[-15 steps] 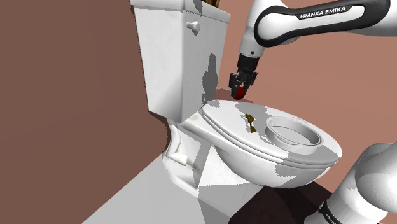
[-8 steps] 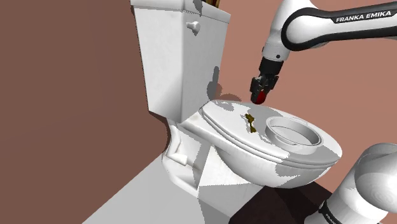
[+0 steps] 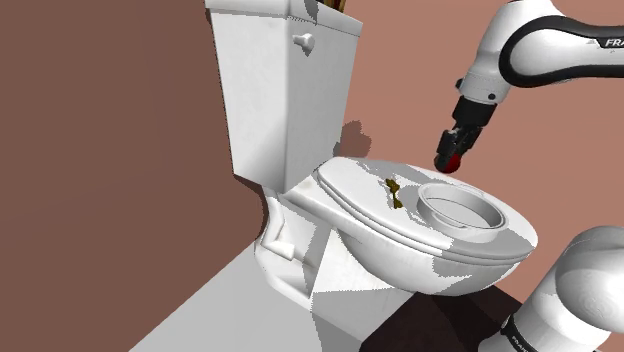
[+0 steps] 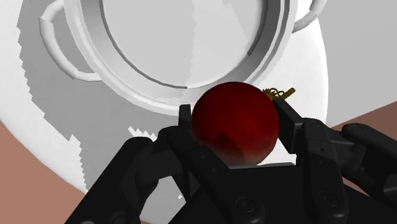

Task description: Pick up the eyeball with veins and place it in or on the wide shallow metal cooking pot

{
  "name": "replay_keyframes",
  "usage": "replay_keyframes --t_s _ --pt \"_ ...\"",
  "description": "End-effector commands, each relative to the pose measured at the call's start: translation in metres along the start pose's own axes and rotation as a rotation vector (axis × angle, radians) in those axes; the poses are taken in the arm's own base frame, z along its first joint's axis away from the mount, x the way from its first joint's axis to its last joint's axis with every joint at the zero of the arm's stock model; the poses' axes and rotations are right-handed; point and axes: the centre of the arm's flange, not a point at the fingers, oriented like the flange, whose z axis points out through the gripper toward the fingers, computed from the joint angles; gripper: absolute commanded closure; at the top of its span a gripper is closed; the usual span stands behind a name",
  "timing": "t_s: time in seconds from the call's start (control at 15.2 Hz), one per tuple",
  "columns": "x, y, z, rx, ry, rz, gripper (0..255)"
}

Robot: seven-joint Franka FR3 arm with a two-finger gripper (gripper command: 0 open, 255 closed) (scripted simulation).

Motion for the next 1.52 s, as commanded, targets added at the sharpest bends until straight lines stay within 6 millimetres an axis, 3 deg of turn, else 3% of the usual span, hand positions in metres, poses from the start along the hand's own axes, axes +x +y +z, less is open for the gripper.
replay_keyframes --t_s 0.0,0.2,1.06,1.45 --pt "-0.024 0.016 -0.001 0.000 0.000 -0.002 255" --pt "-0.055 0.039 -0.002 0.000 0.000 -0.002 255" --pt "-0.061 0.035 0.069 0.000 0.000 -0.002 255" --pt "-0.061 0.035 0.069 0.000 0.000 -0.002 255"
